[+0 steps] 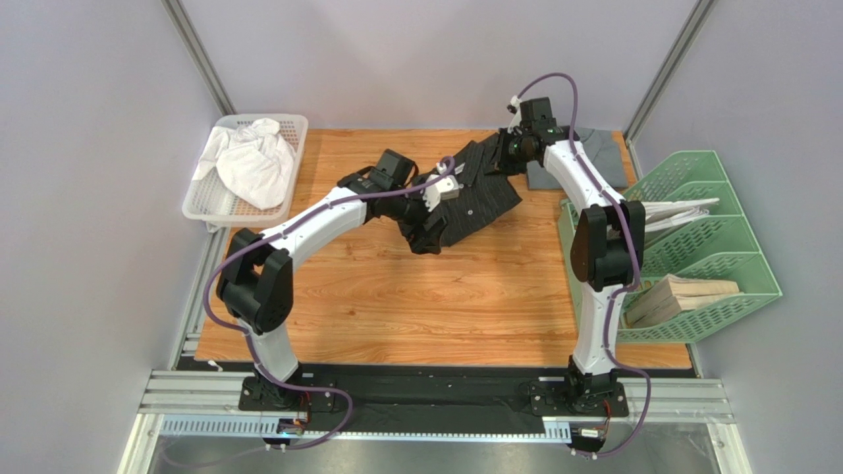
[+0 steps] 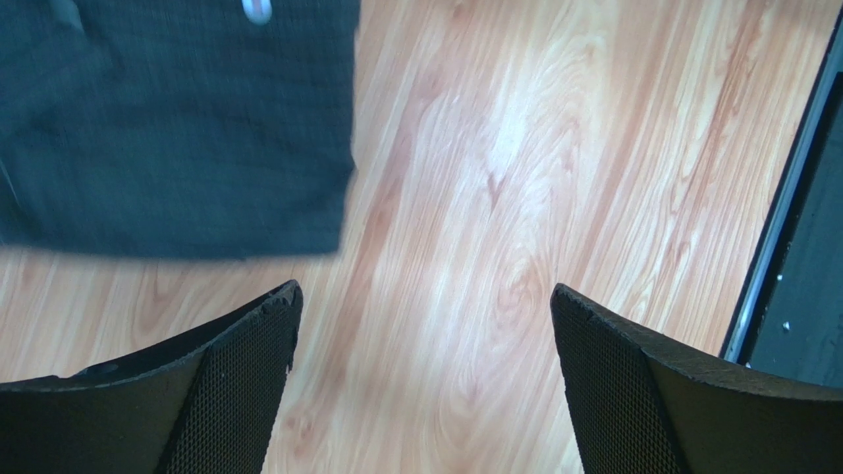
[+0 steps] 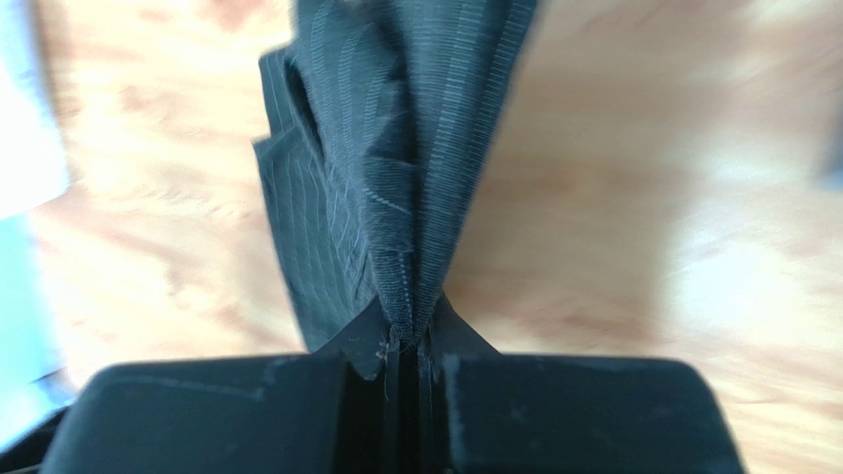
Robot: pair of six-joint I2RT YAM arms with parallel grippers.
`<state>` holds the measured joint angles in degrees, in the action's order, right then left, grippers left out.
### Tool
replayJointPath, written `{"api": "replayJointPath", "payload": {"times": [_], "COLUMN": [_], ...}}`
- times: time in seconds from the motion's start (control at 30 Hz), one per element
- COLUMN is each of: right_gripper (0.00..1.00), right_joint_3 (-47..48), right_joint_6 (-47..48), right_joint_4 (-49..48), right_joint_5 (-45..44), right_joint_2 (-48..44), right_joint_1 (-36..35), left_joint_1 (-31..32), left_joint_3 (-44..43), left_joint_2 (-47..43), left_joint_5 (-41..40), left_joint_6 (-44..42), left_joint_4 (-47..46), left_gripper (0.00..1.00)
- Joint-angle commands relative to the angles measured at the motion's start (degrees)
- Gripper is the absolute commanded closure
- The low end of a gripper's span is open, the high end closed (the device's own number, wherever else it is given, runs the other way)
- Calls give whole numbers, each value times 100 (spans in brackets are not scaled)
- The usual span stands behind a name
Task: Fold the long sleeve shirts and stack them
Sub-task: Neatly place the folded shirt to the corner
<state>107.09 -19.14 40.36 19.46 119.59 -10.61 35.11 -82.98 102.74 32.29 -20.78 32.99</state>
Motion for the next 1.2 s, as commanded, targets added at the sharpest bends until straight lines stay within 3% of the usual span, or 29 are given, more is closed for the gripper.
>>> {"api": "replayJointPath", "payload": {"times": [0.0, 0.37, 0.8, 1.17], "right_gripper": [100, 100, 100, 100], "right_joint_3": [1014, 3362, 3406, 3486], "right_joint_6": [1130, 2501, 3618, 3593], "right_joint_4": [763, 921, 465, 394], "right_joint_5": [-882, -1937, -2632, -2676], "right_joint_2": [371, 1093, 662, 214], "right_joint_1": [129, 358, 604, 613], "left_joint_1": [-162, -286, -374, -426], "left_joint_3": [220, 704, 880, 1082], "left_joint_2": [-447, -518, -544, -553], "left_joint_5": [-12, -513, -610, -505], "left_joint_6": [47, -32, -287, -287], "left_joint_4": [541, 717, 533, 304], "left_gripper": [1, 1, 1, 1]}}
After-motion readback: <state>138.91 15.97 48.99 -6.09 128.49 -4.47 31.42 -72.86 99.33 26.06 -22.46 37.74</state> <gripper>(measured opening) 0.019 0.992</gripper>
